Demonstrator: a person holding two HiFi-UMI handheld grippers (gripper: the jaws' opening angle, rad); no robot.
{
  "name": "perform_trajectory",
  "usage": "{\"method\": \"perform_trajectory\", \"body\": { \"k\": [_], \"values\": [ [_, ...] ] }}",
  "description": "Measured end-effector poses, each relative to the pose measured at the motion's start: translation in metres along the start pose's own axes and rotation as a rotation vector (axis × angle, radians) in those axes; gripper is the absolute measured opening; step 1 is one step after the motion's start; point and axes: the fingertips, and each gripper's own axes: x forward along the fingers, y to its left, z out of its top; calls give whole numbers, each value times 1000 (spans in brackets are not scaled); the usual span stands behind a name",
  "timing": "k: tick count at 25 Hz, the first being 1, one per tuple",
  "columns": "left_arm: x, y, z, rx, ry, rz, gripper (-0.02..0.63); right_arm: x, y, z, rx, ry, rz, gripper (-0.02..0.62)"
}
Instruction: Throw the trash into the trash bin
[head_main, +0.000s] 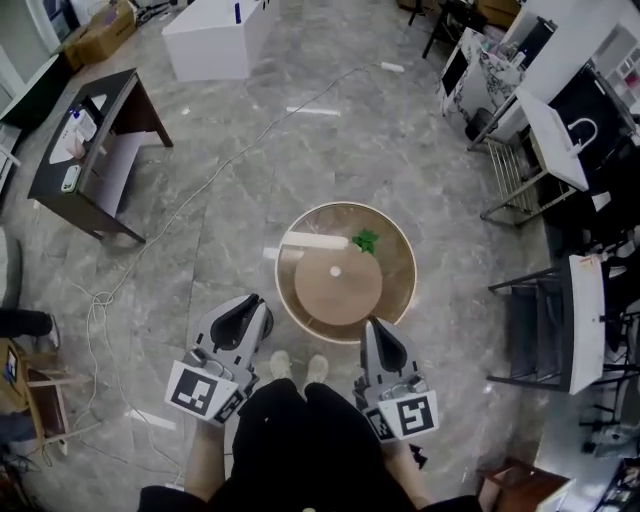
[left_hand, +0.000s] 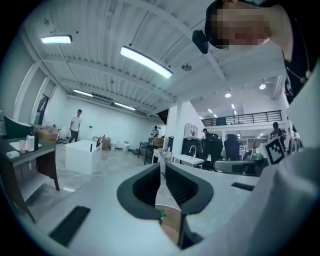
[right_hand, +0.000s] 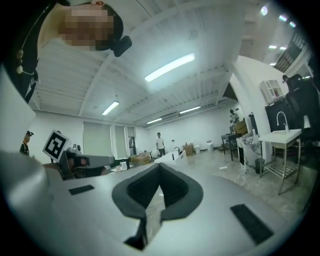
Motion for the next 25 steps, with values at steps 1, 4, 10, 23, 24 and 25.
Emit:
{"method": "perform_trajectory", "body": {
  "k": [1,4,10,23,24,25],
  "values": [
    [-2,-2,6,6,-16,-2,35,-5,-2,11,-6,-25,-9,2],
    [-11,-6,20,23,-58,6,31,-20,-9,35,-20,-83,-36,2],
    [-24,-1,28,37,-100,36,26,-43,-25,55,22,-149,-74,2],
    [-24,-1,32,34,-117,36,25,-47,-32,48,-19,-122,-111,2],
    [-23,-1,32,34,-117,36,25,-47,-32,48,-19,-120,-111,2],
    [-23,-1,32,33,-118,36,25,-46,-33,47,-19,-119,-111,2]
  ]
}}
